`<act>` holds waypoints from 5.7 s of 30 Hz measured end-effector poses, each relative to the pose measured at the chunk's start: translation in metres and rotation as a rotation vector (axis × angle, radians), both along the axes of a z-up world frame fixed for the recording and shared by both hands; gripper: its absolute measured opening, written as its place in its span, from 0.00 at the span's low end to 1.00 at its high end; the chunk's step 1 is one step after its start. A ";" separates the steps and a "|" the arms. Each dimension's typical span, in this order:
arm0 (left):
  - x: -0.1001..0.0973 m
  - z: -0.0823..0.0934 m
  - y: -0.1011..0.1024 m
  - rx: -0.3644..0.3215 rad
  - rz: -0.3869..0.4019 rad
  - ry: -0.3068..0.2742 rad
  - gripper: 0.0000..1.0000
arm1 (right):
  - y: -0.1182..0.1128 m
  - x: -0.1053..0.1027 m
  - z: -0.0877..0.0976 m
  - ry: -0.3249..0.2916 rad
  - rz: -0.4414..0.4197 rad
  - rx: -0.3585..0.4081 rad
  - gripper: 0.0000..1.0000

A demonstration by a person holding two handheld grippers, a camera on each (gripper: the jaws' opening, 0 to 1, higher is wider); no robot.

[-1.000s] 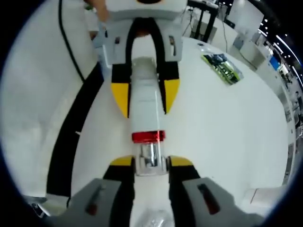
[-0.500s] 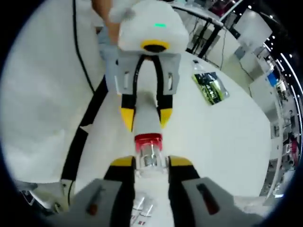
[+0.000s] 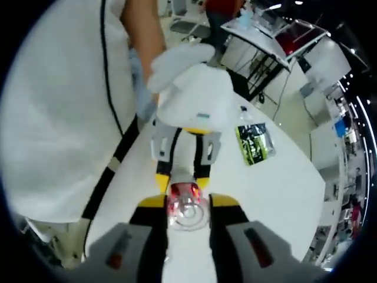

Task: Arrange the skincare products in the storage area until every visible bottle or jar stands upright without overlapping.

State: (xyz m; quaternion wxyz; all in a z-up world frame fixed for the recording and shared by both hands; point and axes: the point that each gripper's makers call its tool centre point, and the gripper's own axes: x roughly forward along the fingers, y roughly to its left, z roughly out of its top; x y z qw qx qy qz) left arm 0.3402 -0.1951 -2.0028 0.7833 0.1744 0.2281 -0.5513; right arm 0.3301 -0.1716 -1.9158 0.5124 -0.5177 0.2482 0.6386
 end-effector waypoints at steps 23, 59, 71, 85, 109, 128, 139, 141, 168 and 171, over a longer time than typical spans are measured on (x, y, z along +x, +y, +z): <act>0.011 -0.002 0.018 -0.083 0.146 0.033 0.29 | 0.039 0.018 0.004 0.168 -0.266 0.273 0.35; 0.006 0.006 0.033 -0.005 0.031 0.060 0.36 | 0.032 0.010 -0.037 0.351 -0.149 0.378 0.29; 0.009 0.001 0.028 -0.031 0.044 0.111 0.33 | 0.028 0.020 -0.043 0.337 -0.316 0.356 0.36; 0.013 0.001 0.032 -0.062 0.317 0.120 0.32 | 0.033 0.030 -0.040 0.286 -0.708 0.555 0.37; 0.012 -0.004 0.034 -0.044 0.400 0.145 0.34 | 0.039 0.040 -0.051 0.232 -0.967 0.709 0.34; 0.021 0.027 0.013 -0.040 0.278 0.062 0.31 | 0.013 0.049 -0.020 0.176 -0.956 0.697 0.32; 0.034 0.042 -0.030 -0.029 0.171 0.059 0.34 | -0.042 0.072 0.008 0.123 -1.054 0.746 0.32; 0.034 0.043 -0.035 -0.021 0.165 0.070 0.35 | -0.051 0.075 0.010 0.128 -1.078 0.750 0.32; 0.022 0.044 -0.038 0.109 0.194 0.045 0.37 | -0.149 0.112 0.003 0.105 -1.201 0.898 0.32; 0.018 0.042 -0.042 0.110 0.197 0.051 0.37 | -0.164 0.121 0.001 0.084 -1.200 0.902 0.32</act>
